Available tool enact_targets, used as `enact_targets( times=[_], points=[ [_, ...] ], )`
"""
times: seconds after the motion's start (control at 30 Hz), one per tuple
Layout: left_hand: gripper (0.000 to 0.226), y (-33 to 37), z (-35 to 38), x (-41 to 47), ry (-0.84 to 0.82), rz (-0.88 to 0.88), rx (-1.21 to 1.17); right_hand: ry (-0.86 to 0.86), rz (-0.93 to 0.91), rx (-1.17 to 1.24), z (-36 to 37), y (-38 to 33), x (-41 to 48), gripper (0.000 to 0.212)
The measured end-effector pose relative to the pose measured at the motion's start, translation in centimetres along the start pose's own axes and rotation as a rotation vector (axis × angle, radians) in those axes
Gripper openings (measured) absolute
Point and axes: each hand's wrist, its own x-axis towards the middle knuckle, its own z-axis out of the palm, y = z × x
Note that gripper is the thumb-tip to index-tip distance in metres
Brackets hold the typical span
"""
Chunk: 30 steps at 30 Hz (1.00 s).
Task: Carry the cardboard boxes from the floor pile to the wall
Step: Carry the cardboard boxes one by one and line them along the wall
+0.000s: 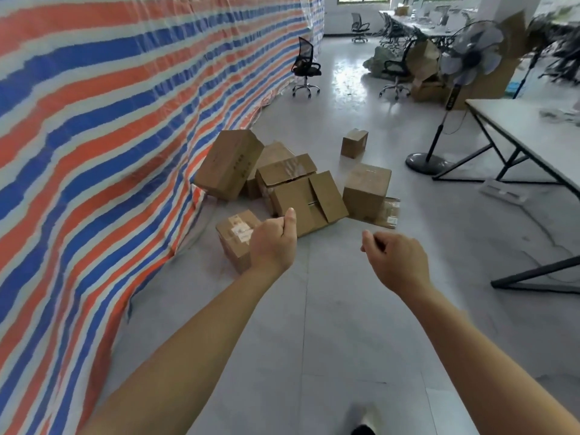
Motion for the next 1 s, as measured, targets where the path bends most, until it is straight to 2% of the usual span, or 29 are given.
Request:
enact_targets(
  times=[0.27,0.47,0.77,1.0],
  points=[
    [0.064,0.6,14.1,18.7,-0.005,-0.092,0.061,-0.046,-0.022,0.025,5.2,8.1,22.6,0.050],
    [0.060,1.2,18.8,30.8,0.041,-0.219,0.085,-0.148,-0.034,0.078,8.6,9.3,38.7,0.050],
    [0.063,-7.7,26.2,48.8,0.105,-0.274,0.033,-0.341,-0.110,-0.010,19.9,9.4,58.0,0.050],
    [0.063,-13.5,32.5,66.8,0.001,-0.331,0.048,-0.384,-0.101,-0.102,26.5,9.8,74.7,0.048]
  ],
)
